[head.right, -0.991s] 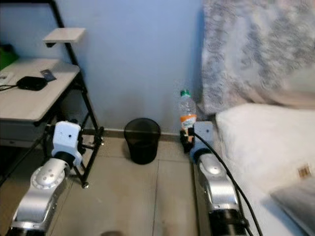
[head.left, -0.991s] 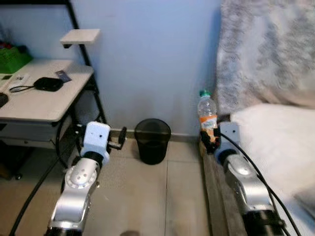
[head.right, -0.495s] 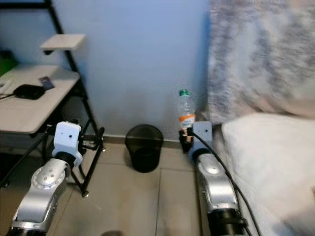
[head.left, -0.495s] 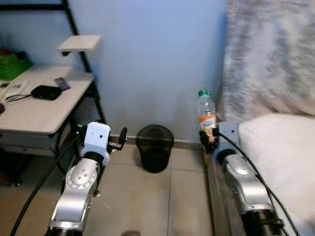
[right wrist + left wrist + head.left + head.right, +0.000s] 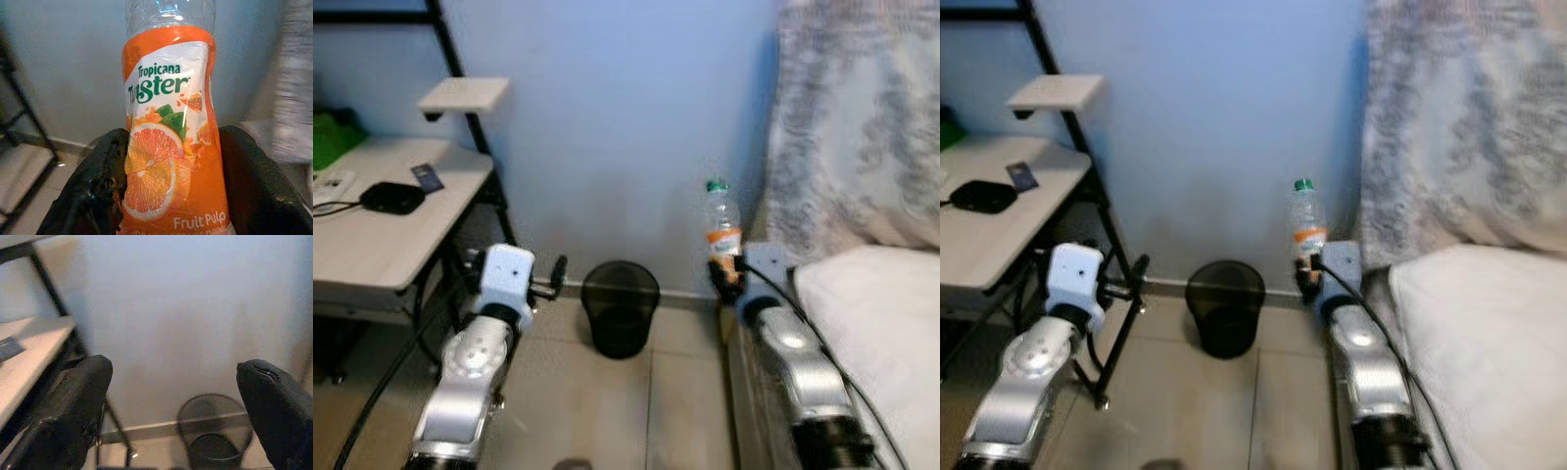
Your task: Clean up the room
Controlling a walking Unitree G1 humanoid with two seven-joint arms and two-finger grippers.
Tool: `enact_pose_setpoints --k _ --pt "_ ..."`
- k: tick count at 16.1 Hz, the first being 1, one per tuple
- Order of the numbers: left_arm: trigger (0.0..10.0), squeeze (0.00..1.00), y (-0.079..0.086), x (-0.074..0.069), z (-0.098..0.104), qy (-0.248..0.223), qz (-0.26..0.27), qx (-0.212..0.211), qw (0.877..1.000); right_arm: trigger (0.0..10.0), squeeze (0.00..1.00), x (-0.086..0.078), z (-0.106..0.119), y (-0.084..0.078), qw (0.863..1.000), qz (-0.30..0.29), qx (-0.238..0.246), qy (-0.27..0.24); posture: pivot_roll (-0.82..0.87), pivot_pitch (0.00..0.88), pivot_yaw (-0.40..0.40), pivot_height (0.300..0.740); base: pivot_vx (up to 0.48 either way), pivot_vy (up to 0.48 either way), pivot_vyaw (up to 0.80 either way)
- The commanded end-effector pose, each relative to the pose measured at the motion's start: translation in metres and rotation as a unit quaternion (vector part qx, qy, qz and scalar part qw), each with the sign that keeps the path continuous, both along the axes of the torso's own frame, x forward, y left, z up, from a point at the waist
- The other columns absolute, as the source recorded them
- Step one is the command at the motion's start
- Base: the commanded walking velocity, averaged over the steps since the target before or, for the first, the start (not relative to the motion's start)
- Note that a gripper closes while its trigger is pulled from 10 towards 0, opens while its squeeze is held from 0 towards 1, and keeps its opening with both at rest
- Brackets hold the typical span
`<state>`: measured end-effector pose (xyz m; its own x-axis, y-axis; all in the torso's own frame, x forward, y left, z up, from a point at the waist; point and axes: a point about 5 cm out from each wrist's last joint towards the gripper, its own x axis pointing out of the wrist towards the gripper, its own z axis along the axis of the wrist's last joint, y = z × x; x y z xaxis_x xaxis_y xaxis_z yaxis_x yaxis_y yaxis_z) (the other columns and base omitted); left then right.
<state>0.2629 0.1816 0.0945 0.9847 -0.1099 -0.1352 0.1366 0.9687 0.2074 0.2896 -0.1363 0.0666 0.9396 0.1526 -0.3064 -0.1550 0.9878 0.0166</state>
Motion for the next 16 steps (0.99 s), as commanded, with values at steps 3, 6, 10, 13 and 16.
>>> enact_pose_setpoints --k 3,6,10,13,16 --pt "10.0 0.00 -0.0019 0.0003 0.0032 -0.005 -0.004 0.000 1.000 10.0 0.00 0.0018 0.0053 -0.0001 1.000 0.008 -0.005 -0.015 0.16 0.000 0.041 0.740 0.350 0.000 0.27" --pt "10.0 0.00 -0.0021 -0.0003 0.0033 -0.004 -0.009 0.003 1.000 10.0 0.00 0.0012 0.0029 -0.0015 1.000 0.000 -0.004 -0.008 0.16 0.000 0.044 0.740 0.349 0.000 0.27" --pt "10.0 0.00 -0.0043 -0.0004 0.0023 -0.001 -0.019 0.005 1.000 10.0 0.00 0.0002 0.0008 -0.0023 1.000 -0.003 -0.005 -0.004 0.16 0.000 0.047 0.740 0.349 0.000 0.00" --pt "10.0 0.00 -0.0065 0.0004 0.0018 0.001 -0.028 0.009 1.000 10.0 0.00 0.0001 0.0002 -0.0010 1.000 0.000 -0.009 -0.002 0.16 0.000 0.046 0.740 0.349 0.000 0.00" --pt "10.0 0.00 -0.0069 -0.0001 0.0013 0.002 -0.031 0.010 0.999 10.0 0.00 -0.0003 -0.0012 -0.0004 1.000 0.007 -0.014 0.003 0.16 0.000 0.043 0.740 0.349 0.000 0.00"
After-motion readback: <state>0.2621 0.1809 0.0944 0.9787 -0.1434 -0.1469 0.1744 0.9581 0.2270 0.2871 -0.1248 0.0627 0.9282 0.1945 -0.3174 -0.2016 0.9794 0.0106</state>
